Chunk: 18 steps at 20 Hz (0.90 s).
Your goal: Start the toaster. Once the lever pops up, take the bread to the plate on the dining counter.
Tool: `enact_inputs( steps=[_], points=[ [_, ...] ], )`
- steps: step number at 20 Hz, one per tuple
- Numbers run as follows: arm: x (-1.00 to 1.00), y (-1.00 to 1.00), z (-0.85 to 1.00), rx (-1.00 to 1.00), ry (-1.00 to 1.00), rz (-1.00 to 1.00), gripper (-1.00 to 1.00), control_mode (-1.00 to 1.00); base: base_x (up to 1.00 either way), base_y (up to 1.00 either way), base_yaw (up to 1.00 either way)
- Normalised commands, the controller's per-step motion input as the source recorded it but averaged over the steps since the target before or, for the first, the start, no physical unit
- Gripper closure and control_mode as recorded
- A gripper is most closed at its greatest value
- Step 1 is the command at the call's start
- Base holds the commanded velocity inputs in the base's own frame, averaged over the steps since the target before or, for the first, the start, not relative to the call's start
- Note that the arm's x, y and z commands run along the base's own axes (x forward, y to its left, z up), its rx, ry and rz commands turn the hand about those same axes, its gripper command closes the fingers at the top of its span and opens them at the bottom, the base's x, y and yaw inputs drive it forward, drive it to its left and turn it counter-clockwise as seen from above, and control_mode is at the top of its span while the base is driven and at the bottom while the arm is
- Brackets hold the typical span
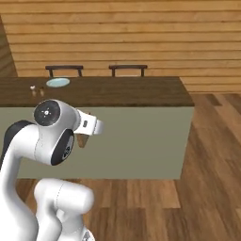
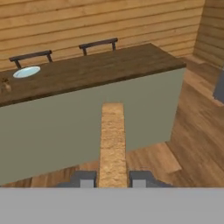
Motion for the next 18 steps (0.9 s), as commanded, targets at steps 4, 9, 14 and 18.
enact_inputs(
  steps=[4, 9, 14, 18],
  points=[
    [0.0, 0.0, 0.0, 0.0, 0.0, 0.0, 1.0, 1.0, 1.0, 0.53, 0.15],
    [0.0, 0.0, 0.0, 0.0, 0.0, 0.0, 1.0, 1.0, 1.0, 0.61, 0.16],
    [0.0, 0.0, 0.0, 0.0, 0.0, 0.0, 1.0, 1.0, 1.0, 0.42, 0.15],
    [0.0, 0.0, 0.0, 0.0, 0.0, 0.0, 1.0, 1.0, 0.88, 0.25, 0.27]
  ],
)
